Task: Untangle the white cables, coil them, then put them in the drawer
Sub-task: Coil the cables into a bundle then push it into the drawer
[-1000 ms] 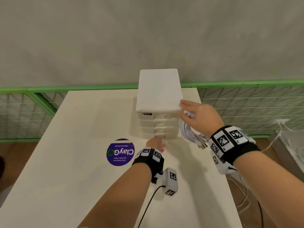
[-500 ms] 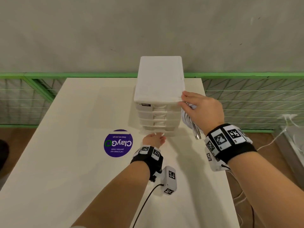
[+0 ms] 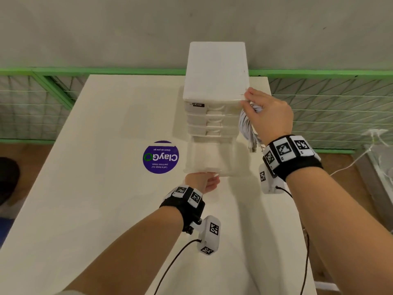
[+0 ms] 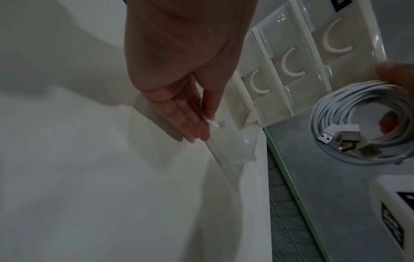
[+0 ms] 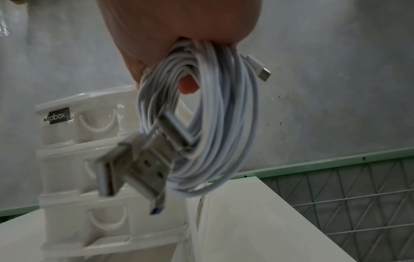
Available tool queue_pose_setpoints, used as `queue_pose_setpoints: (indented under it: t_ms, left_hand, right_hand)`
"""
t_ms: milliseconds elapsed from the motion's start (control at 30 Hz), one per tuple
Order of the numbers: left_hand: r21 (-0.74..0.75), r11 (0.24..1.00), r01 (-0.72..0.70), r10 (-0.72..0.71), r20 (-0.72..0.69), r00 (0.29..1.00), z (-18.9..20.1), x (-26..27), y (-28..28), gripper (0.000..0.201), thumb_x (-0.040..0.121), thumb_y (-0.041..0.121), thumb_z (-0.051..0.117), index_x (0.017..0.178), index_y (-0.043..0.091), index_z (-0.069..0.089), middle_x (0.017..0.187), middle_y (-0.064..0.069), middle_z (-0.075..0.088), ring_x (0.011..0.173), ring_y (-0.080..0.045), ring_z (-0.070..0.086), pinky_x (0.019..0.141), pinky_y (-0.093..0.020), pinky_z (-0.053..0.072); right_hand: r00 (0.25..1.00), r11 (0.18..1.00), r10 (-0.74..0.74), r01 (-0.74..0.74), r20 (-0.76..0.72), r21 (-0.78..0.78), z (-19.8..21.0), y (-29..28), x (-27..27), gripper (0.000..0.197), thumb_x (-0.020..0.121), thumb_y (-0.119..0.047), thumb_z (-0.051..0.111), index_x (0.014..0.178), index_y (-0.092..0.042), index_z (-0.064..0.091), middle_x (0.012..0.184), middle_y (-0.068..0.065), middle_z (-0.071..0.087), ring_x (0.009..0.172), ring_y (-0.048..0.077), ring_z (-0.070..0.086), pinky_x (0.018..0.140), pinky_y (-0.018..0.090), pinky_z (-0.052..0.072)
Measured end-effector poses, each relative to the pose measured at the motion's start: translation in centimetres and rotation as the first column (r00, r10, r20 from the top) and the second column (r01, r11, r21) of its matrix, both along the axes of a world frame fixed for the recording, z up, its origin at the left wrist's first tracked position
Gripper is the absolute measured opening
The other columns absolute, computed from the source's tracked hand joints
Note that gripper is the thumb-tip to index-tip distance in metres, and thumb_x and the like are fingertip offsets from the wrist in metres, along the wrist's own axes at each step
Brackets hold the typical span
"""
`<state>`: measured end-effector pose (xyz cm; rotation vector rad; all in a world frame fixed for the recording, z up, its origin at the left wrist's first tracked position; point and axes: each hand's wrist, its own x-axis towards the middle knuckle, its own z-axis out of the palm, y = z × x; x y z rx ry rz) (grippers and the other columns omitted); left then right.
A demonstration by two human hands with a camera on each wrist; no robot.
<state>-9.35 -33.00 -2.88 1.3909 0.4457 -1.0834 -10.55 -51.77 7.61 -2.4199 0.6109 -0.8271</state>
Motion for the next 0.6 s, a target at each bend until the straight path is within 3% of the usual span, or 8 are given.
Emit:
queue_pose_setpoints:
  t_ms: [100,200,300,467,533,600]
  left_hand:
    - [-0.009,1.0,0.005,-0.005,-0.002,1.0,-0.1,-0.6,1.0,0.006,0.089,0.007,0.064,0.084,0.004,0.061,0.077,-0.007,0.064,0.067,-0.013,0.062,0.06,-0.019,0.054]
    - [-0.005,1.0,-0.005,0.005,0.013,1.0,-0.4,-1.2,1.7,0.007,0.086,0.006,0.068,0.088,0.003,0.063,0.068,-0.004,0.067,0.056,-0.009,0.066,0.058,-0.019,0.055]
    - [0.003,1.0,0.012,-0.012,0.022,1.0,-0.3,-1.5,1.9,0.008,0.086,0.008,0.068,0.082,0.003,0.063,0.072,-0.007,0.066,0.055,-0.009,0.064,0.059,-0.02,0.055]
    - [0.029,1.0,-0.008,0.006,0.066,0.998,-0.1,-1.7,2.0,0.021,0.087,0.01,0.069,0.071,0.005,0.055,0.067,-0.008,0.06,0.046,-0.011,0.058,0.046,-0.018,0.048]
    - [0.081,0.995,0.054,-0.061,0.085,0.995,-0.1,-1.6,2.2,0.016,0.086,0.015,0.07,0.081,0.003,0.06,0.071,-0.009,0.065,0.049,-0.01,0.063,0.051,-0.02,0.053]
    - [0.13,0.968,0.216,-0.228,0.087,0.97,0.2,-1.3,2.5,0.017,0.089,0.019,0.067,0.087,0.003,0.062,0.074,-0.008,0.065,0.057,-0.012,0.063,0.054,-0.021,0.054]
  right_hand:
    - [1.0,1.0,-0.013,0.013,-0.014,0.013,0.0,0.2,0.0,0.03,0.088,-0.04,0.058,0.112,-0.026,0.069,0.125,-0.011,0.062,0.115,0.001,0.057,0.097,0.019,0.043]
    - [0.999,0.999,-0.028,0.029,-0.02,0.029,0.0,0.6,-0.1,0.03,0.088,-0.04,0.057,0.113,-0.025,0.068,0.126,-0.011,0.061,0.115,0.001,0.057,0.097,0.017,0.041]
    - [0.999,0.999,-0.038,0.038,0.002,0.039,0.0,0.9,-0.2,0.029,0.087,-0.039,0.058,0.111,-0.025,0.069,0.125,-0.011,0.062,0.115,0.002,0.057,0.098,0.022,0.044]
    - [0.997,0.998,-0.065,0.065,-0.037,0.013,0.2,1.6,-0.7,0.034,0.089,-0.037,0.056,0.118,-0.024,0.065,0.134,-0.003,0.056,0.117,0.011,0.057,0.1,0.029,0.044]
    - [0.991,0.995,-0.093,0.091,0.1,0.028,-0.5,2.6,-1.4,0.035,0.089,-0.035,0.057,0.117,-0.017,0.066,0.124,0.004,0.063,0.108,0.013,0.061,0.095,0.025,0.046]
    - [0.967,0.987,-0.114,0.083,0.227,0.14,-1.3,3.9,-1.9,0.028,0.088,-0.031,0.06,0.107,-0.012,0.07,0.104,0.002,0.069,0.089,0.01,0.063,0.085,0.021,0.05]
